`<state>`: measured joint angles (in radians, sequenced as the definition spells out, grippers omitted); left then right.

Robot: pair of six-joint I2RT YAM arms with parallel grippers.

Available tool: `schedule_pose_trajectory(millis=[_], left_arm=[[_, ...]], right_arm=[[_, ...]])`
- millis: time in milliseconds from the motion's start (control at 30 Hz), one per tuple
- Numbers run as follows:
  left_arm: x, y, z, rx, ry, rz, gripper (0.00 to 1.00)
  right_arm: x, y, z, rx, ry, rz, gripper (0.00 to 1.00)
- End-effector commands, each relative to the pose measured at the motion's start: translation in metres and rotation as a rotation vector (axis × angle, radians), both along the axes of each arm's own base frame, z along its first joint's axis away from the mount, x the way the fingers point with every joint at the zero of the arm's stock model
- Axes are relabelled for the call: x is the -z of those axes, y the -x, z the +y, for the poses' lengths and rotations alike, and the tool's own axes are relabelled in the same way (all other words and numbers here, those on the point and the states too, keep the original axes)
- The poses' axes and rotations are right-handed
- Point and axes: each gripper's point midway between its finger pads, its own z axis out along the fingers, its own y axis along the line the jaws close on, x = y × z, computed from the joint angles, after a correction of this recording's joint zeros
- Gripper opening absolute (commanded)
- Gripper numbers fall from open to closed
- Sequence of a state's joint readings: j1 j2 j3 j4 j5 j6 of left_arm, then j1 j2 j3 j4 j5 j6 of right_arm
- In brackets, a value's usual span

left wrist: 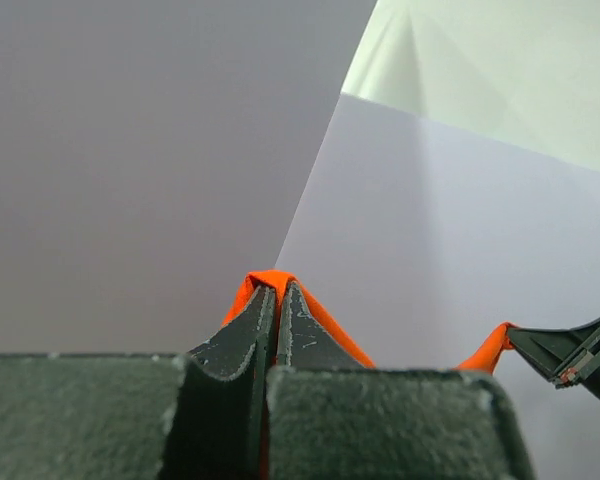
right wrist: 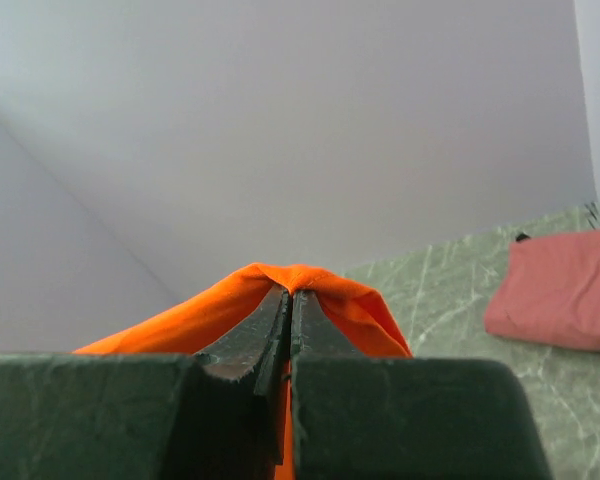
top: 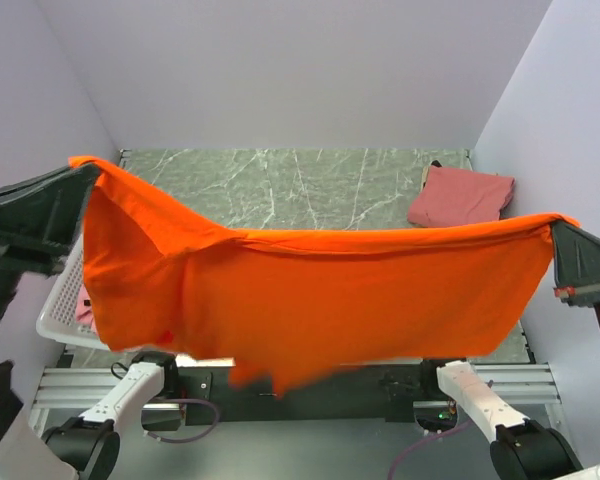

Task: Fold and stack the t-shirts
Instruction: Flatten the tshirt out

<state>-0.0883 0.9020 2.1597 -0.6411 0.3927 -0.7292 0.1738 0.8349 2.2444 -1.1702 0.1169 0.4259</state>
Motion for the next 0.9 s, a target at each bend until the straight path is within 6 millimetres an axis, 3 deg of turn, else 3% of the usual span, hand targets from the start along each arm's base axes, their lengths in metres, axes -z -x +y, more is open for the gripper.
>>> schedule_pose_trajectory(millis=[0, 100, 133, 167, 200, 233, 267, 300, 333, 367, 400, 433, 467, 500, 533, 600, 633, 667, 700, 733, 867], left_arm=[[0.042, -0.059, -0.006, 0.013, 0.001, 0.183, 0.01], [0.089, -0.102, -0.02, 0.074, -0.033, 0.305, 0.01], [0.102, -0.112, -0.023, 0.083, -0.043, 0.331, 0.01], [0.129, -0.133, -0.024, 0.08, -0.052, 0.401, 0.0], [0.141, -0.145, -0.023, 0.065, -0.063, 0.417, 0.01], [0.16, -0.163, -0.022, 0.04, -0.093, 0.453, 0.01], [0.189, -0.183, -0.021, 0.025, -0.114, 0.523, 0.01], [0.205, -0.196, -0.021, 0.014, -0.137, 0.552, 0.01], [0.223, -0.209, -0.021, 0.011, -0.166, 0.579, 0.01], [0.262, -0.233, -0.024, 0.021, -0.184, 0.672, 0.01], [0.282, -0.244, -0.029, 0.047, -0.203, 0.707, 0.01], [0.31, -0.269, -0.033, 0.051, -0.23, 0.754, 0.01], [0.345, -0.283, -0.035, 0.054, -0.251, 0.828, 0.0], [0.366, -0.293, -0.042, 0.064, -0.282, 0.868, 0.01], [0.416, -0.316, -0.044, 0.05, -0.341, 0.974, 0.01], [0.455, -0.337, -0.05, 0.047, -0.401, 1.072, 0.01], [0.5, -0.351, -0.053, 0.063, -0.455, 1.174, 0.01], [0.504, -0.36, -0.056, 0.062, -0.478, 1.197, 0.0], [0.514, -0.365, -0.063, 0.066, -0.506, 1.219, 0.01], [0.538, -0.371, -0.064, 0.066, -0.536, 1.263, 0.01], [0.559, -0.388, -0.06, -0.008, -0.564, 1.316, 0.01]], right_arm=[[0.021, -0.033, -0.008, 0.076, -0.002, 0.108, 0.0], [0.035, -0.059, -0.014, 0.134, 0.019, 0.144, 0.0], [0.052, -0.073, -0.014, 0.148, 0.038, 0.194, 0.0], [0.061, -0.082, -0.016, 0.166, 0.046, 0.215, 0.0], [0.065, -0.093, -0.018, 0.188, 0.05, 0.218, 0.0], [0.098, -0.116, -0.015, 0.193, 0.084, 0.305, 0.0], [0.114, -0.13, -0.014, 0.199, 0.102, 0.344, 0.0], [0.132, -0.145, -0.011, 0.196, 0.118, 0.379, 0.0], [0.168, -0.174, -0.005, 0.188, 0.148, 0.445, 0.0], [0.187, -0.19, -0.002, 0.184, 0.161, 0.479, 0.0], [0.206, -0.205, 0.001, 0.175, 0.175, 0.514, 0.0], [0.242, -0.234, 0.006, 0.167, 0.197, 0.589, 0.0], [0.26, -0.248, 0.009, 0.161, 0.205, 0.63, 0.0], [0.277, -0.262, 0.012, 0.153, 0.216, 0.665, 0.0], [0.31, -0.289, 0.019, 0.139, 0.231, 0.74, 0.0], [0.341, -0.315, 0.024, 0.119, 0.241, 0.81, 0.0], [0.366, -0.337, 0.029, 0.107, 0.251, 0.878, 0.0], [0.378, -0.348, 0.034, 0.085, 0.253, 0.913, 0.0], [0.376, -0.362, 0.037, 0.078, 0.247, 0.919, 0.0], [0.405, -0.373, 0.04, 0.068, 0.26, 0.989, 0.0], [0.432, -0.399, 0.044, 0.064, 0.277, 1.055, 0.0]])
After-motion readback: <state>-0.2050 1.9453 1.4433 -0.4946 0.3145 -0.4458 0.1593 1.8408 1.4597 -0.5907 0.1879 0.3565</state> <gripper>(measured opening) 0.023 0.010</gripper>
